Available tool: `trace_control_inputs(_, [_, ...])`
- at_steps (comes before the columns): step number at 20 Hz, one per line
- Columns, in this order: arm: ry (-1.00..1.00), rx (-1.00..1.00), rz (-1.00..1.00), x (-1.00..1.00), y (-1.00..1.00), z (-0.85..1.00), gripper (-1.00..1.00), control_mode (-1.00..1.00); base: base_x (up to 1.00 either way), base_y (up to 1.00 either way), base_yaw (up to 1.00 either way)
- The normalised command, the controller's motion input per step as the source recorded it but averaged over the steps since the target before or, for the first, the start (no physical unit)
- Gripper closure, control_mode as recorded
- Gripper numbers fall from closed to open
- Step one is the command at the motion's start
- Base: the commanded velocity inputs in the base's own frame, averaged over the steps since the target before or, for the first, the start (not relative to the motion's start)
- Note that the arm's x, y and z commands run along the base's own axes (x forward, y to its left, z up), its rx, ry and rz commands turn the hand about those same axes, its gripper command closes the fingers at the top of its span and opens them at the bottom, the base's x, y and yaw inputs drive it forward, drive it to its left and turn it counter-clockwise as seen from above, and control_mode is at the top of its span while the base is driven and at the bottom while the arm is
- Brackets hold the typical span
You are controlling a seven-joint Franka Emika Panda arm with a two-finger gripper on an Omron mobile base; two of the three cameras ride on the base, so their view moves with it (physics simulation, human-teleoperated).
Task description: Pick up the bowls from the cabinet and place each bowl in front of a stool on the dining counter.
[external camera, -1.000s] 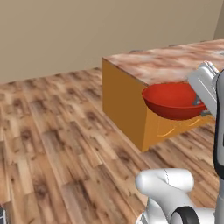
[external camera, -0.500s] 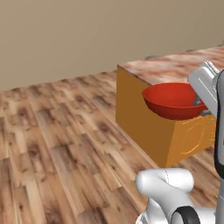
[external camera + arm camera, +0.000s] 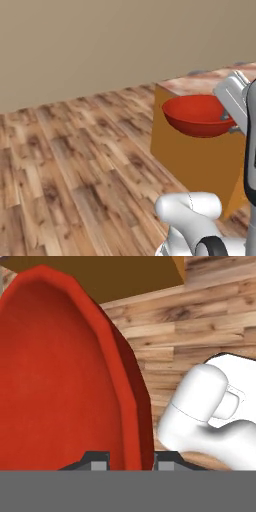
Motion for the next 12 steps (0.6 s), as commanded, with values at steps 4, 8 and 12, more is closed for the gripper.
trace_control_inputs(4, [0.00, 0.00, 0.00, 0.00, 0.00, 0.00, 1.00, 1.00, 1.00, 0.75, -0.14])
trace_control_inputs(8, [0.00, 0.00, 0.00, 0.00, 0.00, 0.00, 1.00, 1.00, 1.00, 0.86, -0.22])
trace_control_inputs(12, [0.00, 0.00, 0.00, 0.00, 0.00, 0.00, 1.00, 1.00, 1.00, 0.93, -0.24])
